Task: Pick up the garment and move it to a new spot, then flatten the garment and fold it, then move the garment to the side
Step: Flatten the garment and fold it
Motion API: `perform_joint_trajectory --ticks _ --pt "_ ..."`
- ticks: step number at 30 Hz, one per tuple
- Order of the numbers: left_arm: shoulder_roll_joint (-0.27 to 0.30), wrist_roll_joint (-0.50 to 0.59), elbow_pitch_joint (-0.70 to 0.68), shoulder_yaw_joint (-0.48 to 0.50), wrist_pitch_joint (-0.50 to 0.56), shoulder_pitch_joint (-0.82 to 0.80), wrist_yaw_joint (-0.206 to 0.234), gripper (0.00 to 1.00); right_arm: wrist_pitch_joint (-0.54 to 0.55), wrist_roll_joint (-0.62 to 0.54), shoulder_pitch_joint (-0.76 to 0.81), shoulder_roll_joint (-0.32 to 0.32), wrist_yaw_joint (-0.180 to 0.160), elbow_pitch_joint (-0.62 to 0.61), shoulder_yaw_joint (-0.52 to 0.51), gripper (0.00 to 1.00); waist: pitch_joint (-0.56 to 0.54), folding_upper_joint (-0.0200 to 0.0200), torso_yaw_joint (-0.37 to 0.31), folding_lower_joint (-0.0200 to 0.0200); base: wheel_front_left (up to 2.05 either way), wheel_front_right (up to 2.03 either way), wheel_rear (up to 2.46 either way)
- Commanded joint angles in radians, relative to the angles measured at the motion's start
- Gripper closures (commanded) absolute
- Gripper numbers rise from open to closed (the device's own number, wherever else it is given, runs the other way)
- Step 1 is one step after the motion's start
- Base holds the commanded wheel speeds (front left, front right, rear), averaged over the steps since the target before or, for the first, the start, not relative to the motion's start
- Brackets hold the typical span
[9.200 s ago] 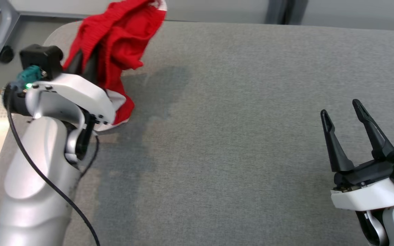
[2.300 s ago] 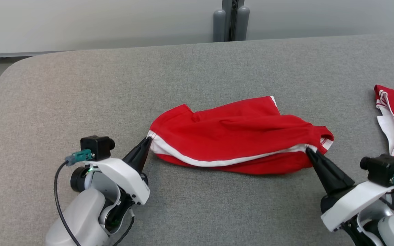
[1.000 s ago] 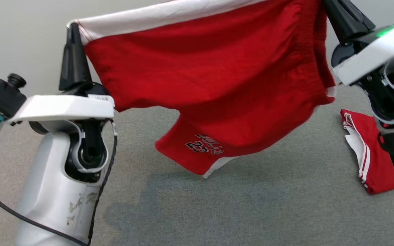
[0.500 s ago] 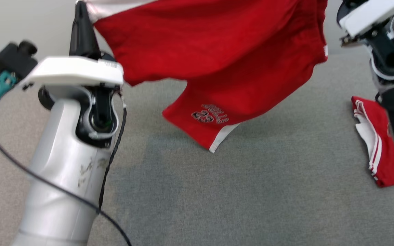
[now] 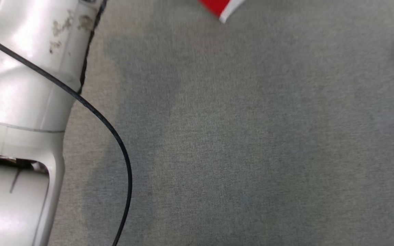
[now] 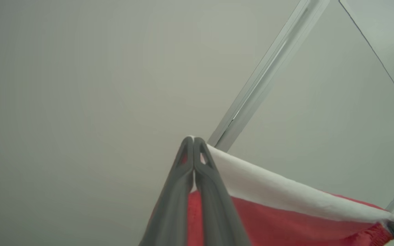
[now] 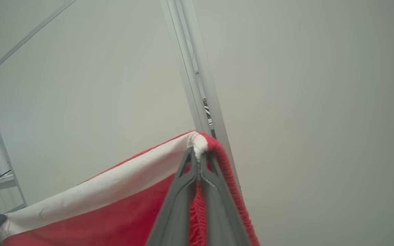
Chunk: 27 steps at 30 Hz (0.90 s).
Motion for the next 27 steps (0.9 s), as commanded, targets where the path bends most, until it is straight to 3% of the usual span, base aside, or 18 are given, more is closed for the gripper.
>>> perform_joint_trajectory --ticks 1,5,9,15,27 --pt "0.005 0.027 -0.037 0.030 -0.005 -0.058 -0.003 1.00 -0.079 -0.003 -0.041 -0.002 0.000 0.014 0.016 1.00 0.125 0.0000 0.012 0.0000 0.00 0.00 0.00" --pt "0.003 0.078 -0.113 0.078 -0.004 -0.067 -0.035 1.00 -0.116 0.009 -0.057 -0.015 0.000 -0.043 0.039 1.00 0.179 0.0000 0.020 0.0000 0.00 0.00 0.00" --pt "0.002 0.109 -0.191 0.120 -0.003 -0.028 -0.054 1.00 -0.117 0.045 0.024 -0.027 0.000 -0.124 -0.016 1.00 0.244 0.0000 0.025 0.0000 0.00 0.00 0.00" --pt "0.003 0.094 -0.179 0.074 -0.004 0.059 -0.053 1.00 -0.117 0.092 0.159 -0.040 0.000 -0.121 0.033 1.00 0.300 0.0000 0.034 0.0000 0.00 0.00 0.00" --pt "0.003 0.098 -0.046 0.011 -0.004 0.288 -0.090 1.00 -0.118 0.379 0.430 -0.070 0.000 -0.159 0.213 1.00 0.207 0.0000 0.023 0.0000 0.00 0.00 0.00"
